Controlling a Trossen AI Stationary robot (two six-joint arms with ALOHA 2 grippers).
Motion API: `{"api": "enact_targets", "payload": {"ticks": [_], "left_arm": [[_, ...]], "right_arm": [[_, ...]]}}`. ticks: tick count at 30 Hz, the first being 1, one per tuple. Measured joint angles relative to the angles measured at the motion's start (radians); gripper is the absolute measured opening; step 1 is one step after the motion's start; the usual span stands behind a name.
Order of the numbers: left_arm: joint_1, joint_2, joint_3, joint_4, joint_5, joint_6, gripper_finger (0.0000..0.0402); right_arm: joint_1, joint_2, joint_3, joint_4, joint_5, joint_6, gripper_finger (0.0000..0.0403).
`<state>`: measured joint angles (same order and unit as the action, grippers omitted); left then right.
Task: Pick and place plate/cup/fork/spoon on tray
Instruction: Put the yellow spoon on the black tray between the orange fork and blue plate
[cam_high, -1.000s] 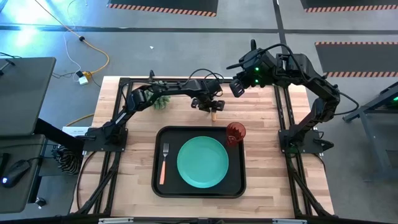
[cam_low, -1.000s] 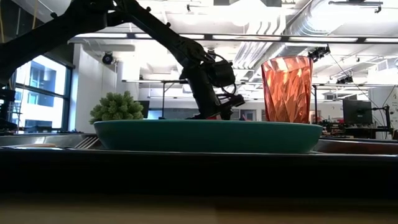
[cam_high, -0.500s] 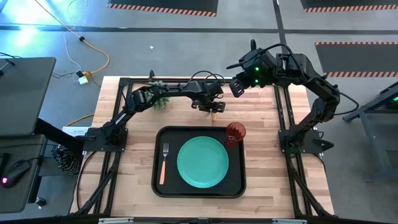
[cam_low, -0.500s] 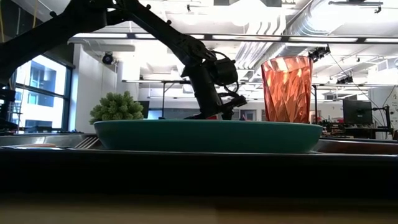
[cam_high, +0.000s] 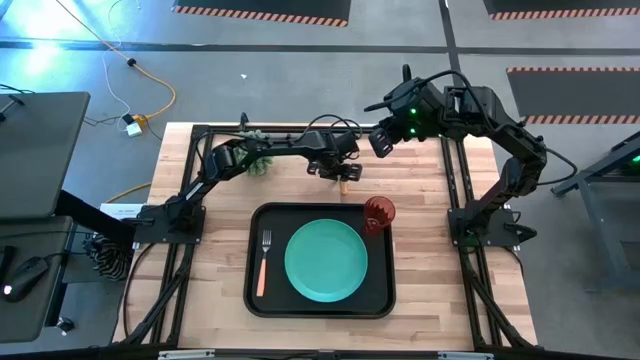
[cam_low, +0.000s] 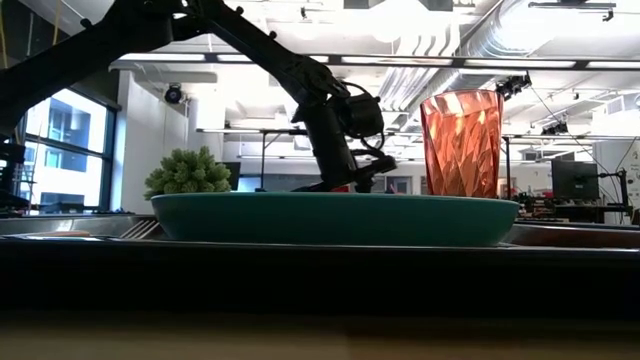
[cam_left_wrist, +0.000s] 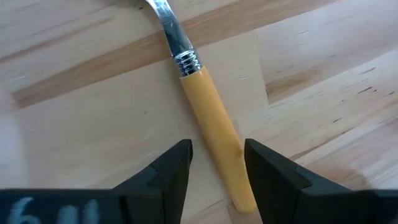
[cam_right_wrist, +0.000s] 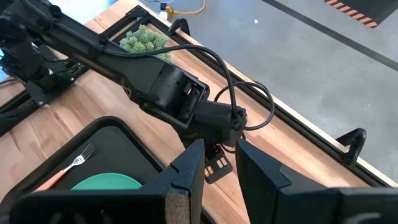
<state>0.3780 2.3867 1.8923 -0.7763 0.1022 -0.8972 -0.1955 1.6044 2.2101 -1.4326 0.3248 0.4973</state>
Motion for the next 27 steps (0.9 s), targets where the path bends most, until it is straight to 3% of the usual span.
{"api": "enact_targets", "payload": {"ticks": [20, 27], "left_arm": [[-0.017, 0.037, 0.005, 0.029, 0.016, -0.044, 0.0125], [-0.005, 0.037, 0.004, 0.019, 0.024, -0.04, 0.0088]], "right_arm": [[0.0, 0.0, 0.0, 0.0, -0.003, 0.0, 0.0083], [0.016, 0.0, 0.0, 0.0, -0.008, 0.0, 0.0083]]}}
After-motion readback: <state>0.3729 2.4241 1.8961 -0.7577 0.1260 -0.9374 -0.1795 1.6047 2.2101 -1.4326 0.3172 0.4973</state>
